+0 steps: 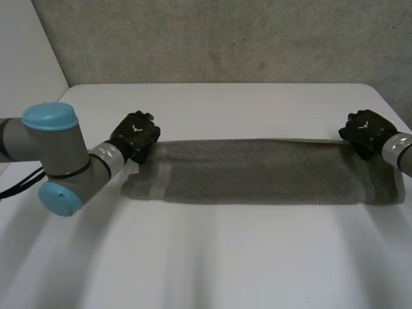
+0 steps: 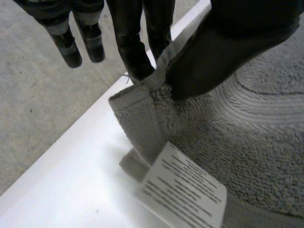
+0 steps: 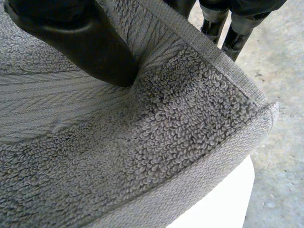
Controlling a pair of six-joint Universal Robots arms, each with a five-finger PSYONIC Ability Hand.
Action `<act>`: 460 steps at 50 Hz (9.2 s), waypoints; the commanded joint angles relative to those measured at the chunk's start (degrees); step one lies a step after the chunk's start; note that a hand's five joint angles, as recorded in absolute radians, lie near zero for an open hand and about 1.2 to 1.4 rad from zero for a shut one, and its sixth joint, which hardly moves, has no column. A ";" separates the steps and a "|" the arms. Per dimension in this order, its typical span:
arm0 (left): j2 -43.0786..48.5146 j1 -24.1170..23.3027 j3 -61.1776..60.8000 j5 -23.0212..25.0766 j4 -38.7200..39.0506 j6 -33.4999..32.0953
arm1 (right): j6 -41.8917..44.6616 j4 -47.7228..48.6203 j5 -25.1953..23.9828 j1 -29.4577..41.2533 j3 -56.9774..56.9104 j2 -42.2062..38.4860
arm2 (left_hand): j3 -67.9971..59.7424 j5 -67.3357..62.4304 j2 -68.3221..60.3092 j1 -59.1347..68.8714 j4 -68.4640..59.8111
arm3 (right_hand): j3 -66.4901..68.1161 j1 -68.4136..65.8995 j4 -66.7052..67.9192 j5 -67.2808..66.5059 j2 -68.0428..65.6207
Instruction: Fold the towel.
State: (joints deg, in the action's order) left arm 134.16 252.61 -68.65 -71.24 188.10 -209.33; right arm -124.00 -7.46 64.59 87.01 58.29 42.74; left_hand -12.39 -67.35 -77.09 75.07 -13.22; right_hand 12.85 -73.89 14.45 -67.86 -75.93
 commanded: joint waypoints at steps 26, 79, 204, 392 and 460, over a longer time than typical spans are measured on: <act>3.83 -0.72 1.50 -2.05 1.83 -1.79 | -0.27 1.03 3.78 2.02 -9.77 -9.43 | 2.39 55.15 54.89 -52.87 3.22 | -2.85 63.89 -4.45 67.86 65.93; -19.64 -3.00 -23.37 -6.02 2.45 2.43 | -2.56 3.24 -10.10 -17.93 25.56 12.72 | 2.39 64.62 64.36 -62.33 3.22 | -2.85 48.84 -4.45 52.80 50.87; -19.64 -10.03 -17.75 -5.93 6.05 3.22 | -22.67 2.71 8.88 26.47 11.73 21.49 | 2.39 62.60 62.34 -60.31 3.22 | -2.85 63.89 -4.45 67.86 65.93; -23.77 -9.95 -31.81 -7.51 12.03 6.12 | -29.98 27.14 3.43 10.64 49.46 20.81 | 2.39 43.76 43.50 -41.47 3.22 | -2.85 0.73 -4.45 4.69 2.76; -30.63 -6.08 -29.96 -9.88 12.82 15.79 | -40.97 10.71 6.77 40.08 20.02 17.64 | 2.39 51.33 51.07 -49.04 3.22 | -2.85 63.89 -4.45 67.86 65.93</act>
State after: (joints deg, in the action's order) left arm 103.20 247.38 -100.73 -81.35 200.92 -196.68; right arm -155.25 5.42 72.26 131.11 75.60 53.48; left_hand -12.38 -17.94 -29.42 29.88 -13.22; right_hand 12.86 -29.96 14.44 -19.03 -30.94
